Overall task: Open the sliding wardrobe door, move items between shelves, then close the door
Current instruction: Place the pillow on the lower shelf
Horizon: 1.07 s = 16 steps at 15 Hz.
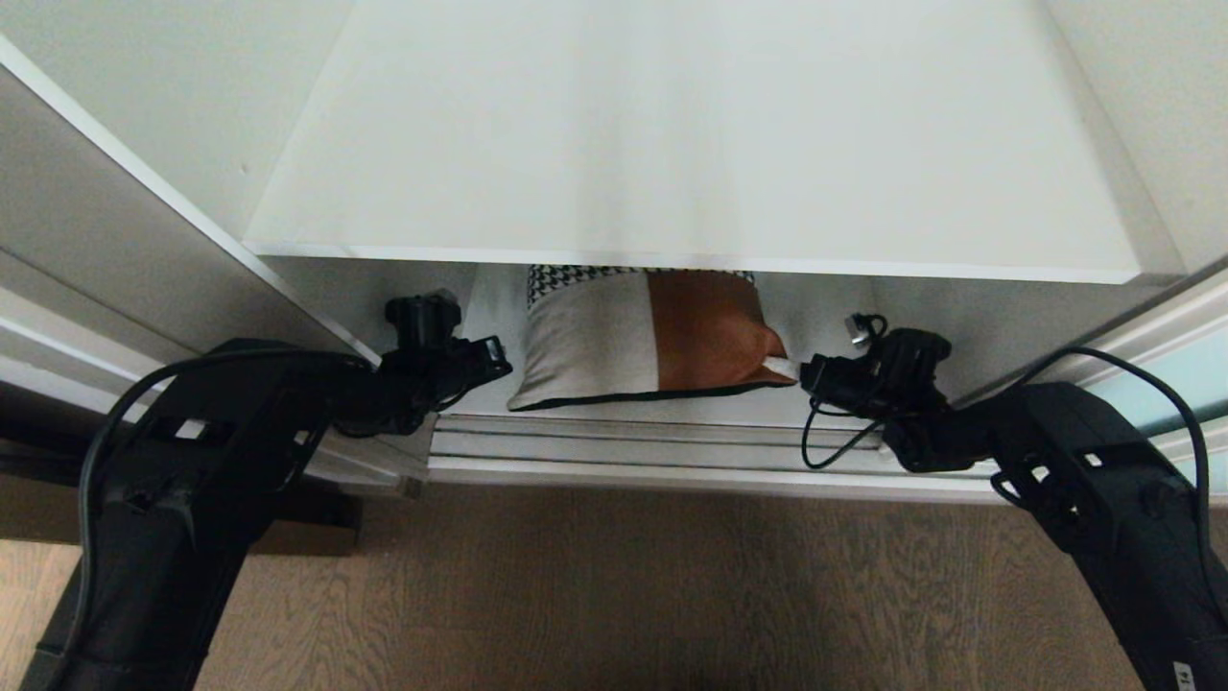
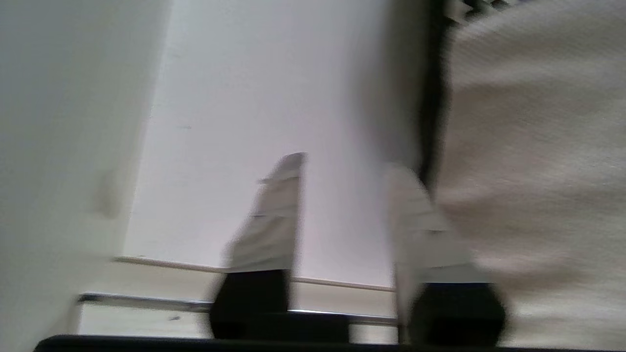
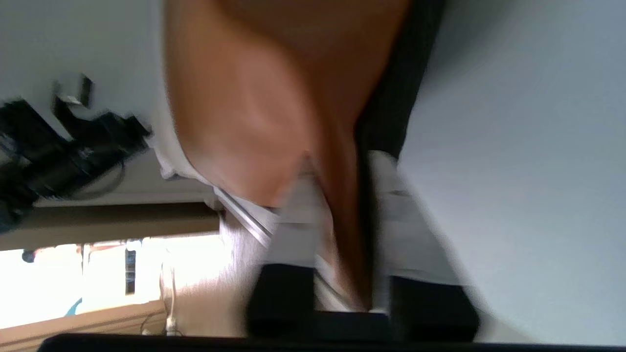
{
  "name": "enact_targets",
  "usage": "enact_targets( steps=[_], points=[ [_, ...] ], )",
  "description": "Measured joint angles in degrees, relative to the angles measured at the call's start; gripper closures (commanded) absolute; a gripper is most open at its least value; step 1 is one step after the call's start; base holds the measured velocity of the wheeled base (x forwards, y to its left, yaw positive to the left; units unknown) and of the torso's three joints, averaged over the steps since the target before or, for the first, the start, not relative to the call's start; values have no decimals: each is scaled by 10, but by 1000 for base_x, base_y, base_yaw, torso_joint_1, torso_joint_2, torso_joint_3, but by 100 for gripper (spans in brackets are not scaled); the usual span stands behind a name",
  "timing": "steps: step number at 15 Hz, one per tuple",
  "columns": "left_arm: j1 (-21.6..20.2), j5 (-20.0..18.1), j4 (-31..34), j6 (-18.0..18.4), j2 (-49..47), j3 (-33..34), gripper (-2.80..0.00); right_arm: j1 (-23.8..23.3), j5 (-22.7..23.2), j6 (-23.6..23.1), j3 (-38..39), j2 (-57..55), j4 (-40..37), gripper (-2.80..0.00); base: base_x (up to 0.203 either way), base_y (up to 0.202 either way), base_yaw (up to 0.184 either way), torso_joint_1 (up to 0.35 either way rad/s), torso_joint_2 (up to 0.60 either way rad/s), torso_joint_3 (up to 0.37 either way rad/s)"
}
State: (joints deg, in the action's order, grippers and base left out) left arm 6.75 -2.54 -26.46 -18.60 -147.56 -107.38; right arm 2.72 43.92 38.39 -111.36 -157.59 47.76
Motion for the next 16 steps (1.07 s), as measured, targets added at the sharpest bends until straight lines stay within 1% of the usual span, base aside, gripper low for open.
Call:
enact_targets(
  steps=[2,3,6,8,11,12,13,16],
  points=[
    [2,-1,11,-6,-8,-18,-280,3,1,-11,1,7,-53,-280,0,0,0,0,0,0],
    [0,-1,11,-6,-10,-21,-280,2,2,-12,1,11,-64,-280,0,0,0,0,0,0],
    [1,-5,5,-15,-6,-3,-280,0,2,-12,5,12,-28,-280,0,0,0,0,0,0],
    [1,-29,-4,-24,18,47,-280,1,2,-12,28,17,5,-280,0,0,0,0,0,0],
    [1,-98,-41,-30,91,161,-280,-1,5,-14,95,37,99,-280,0,0,0,0,0,0],
    [2,-112,-50,-31,118,200,-280,0,6,-14,119,49,124,-280,0,0,0,0,0,0],
    [3,-118,-51,-32,143,237,0,0,8,-14,144,65,133,0,0,0,0,0,0,0],
    [14,-120,-44,-31,193,317,0,2,11,-28,195,107,113,0,0,0,0,0,0,0]
  ],
)
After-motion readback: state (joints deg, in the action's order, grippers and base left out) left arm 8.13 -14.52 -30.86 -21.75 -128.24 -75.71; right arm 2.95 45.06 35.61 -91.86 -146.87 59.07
